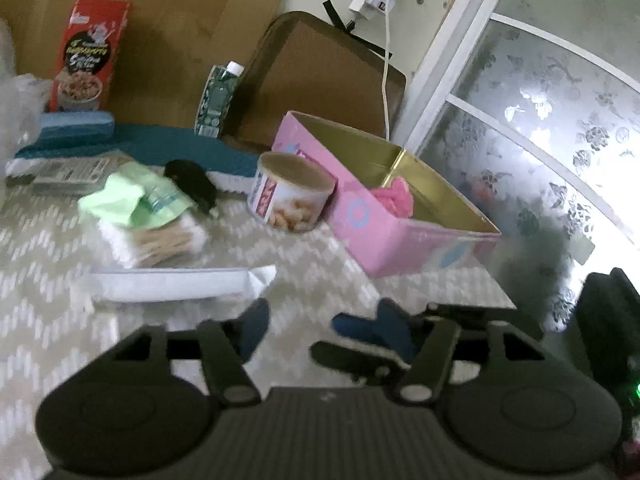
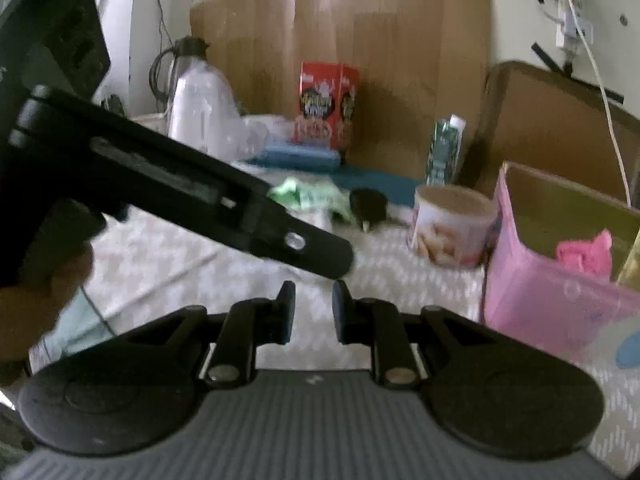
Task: Organize soft objects
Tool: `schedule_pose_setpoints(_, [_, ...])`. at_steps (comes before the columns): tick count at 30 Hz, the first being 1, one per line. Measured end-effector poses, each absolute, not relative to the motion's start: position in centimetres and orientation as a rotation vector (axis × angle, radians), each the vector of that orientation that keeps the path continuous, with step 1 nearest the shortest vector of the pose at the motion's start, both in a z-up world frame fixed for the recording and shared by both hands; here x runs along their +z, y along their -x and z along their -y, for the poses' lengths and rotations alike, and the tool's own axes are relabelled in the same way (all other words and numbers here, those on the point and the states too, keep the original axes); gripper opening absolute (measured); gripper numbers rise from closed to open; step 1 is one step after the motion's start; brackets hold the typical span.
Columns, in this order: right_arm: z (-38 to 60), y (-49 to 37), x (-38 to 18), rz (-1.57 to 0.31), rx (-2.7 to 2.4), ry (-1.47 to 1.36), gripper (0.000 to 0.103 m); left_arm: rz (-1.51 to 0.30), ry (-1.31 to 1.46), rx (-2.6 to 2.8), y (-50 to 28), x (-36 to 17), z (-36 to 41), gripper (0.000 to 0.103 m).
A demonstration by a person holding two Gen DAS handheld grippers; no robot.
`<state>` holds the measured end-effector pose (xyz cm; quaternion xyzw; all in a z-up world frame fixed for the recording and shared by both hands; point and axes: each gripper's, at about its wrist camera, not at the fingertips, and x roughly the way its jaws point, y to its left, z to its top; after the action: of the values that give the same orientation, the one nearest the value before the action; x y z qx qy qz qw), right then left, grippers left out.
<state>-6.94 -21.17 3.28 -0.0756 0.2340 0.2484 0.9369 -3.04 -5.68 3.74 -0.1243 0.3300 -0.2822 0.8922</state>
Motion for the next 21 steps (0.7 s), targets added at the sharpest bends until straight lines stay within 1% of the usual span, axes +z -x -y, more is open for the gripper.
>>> schedule_pose_setpoints(1, [21.4, 6.9, 3.0, -0.49, 0.509, 0.155, 0.026, -0.685, 0.265, -0.571, 3.5, 3.8, 4.8, 0.068])
schedule_pose_setpoints(2, [21.6, 6.9, 2.8, -0.496, 0.509, 0.155, 0.03, -0.689, 0.28, -0.548, 3.7, 3.7, 3.8, 0.069])
schedule_pose_setpoints(3, [21.9, 6.8, 2.7, -0.497, 0.507, 0.153, 0.037, -0.694, 0.301, -0.529, 3.7, 3.8, 2.8, 0.07])
schedule_pose_setpoints(4, [22.1, 6.8, 2.7, -0.497, 0.507, 0.149, 0.042, -0.7, 0.336, -0.506, 3.7, 3.7, 1.8, 0.07])
schedule_pose_setpoints(5, [22.3, 6.7, 2.7, -0.497, 0.508, 0.142, 0.05, -0.708, 0.377, -0.487, 3.5, 3.7, 0.7, 0.07])
schedule_pose_setpoints(6, [22.5, 6.5, 2.7, -0.494, 0.509, 0.132, 0.056, -0.713, 0.427, -0.471, 3.4, 3.7, -0.3, 0.071])
schedule_pose_setpoints(7, [22.7, 6.3, 2.8, -0.495, 0.512, 0.117, 0.058, -0.714, 0.465, -0.463, 3.3, 3.7, -1.2, 0.071])
schedule_pose_setpoints(9, [22.9, 5.7, 2.9, -0.512, 0.528, 0.095, 0.065, -0.705, 0.523, -0.456, 3.3, 3.7, -2.5, 0.072])
schedule_pose_setpoints(10, [22.8, 5.5, 2.9, -0.518, 0.536, 0.091, 0.066, -0.699, 0.536, -0.458, 3.4, 3.8, -2.9, 0.073])
schedule_pose_setpoints(12, [22.4, 5.4, 2.9, -0.52, 0.549, 0.104, 0.071, -0.693, 0.533, -0.459, 3.6, 4.0, -3.2, 0.074])
schedule_pose_setpoints(14, [21.7, 5.5, 2.8, -0.521, 0.569, 0.126, 0.073, -0.697, 0.523, -0.464, 3.8, 4.0, -3.3, 0.074])
schedule_pose_setpoints(17, [20.8, 5.5, 2.6, -0.534, 0.602, 0.151, 0.074, -0.69, 0.528, -0.483, 4.4, 4.1, -3.6, 0.075])
schedule_pose_setpoints(19, [20.4, 5.6, 2.6, -0.541, 0.612, 0.17, 0.074, -0.678, 0.525, -0.503, 5.1, 4.3, -4.2, 0.082])
schedule_pose_setpoints(20, [20.3, 5.6, 2.5, -0.55, 0.617, 0.175, 0.074, -0.669, 0.52, -0.513, 5.5, 4.5, -4.4, 0.087])
schedule_pose_setpoints(21, [20.2, 5.6, 2.5, -0.563, 0.625, 0.175, 0.074, -0.661, 0.511, -0.526, 6.0, 4.7, -4.7, 0.088])
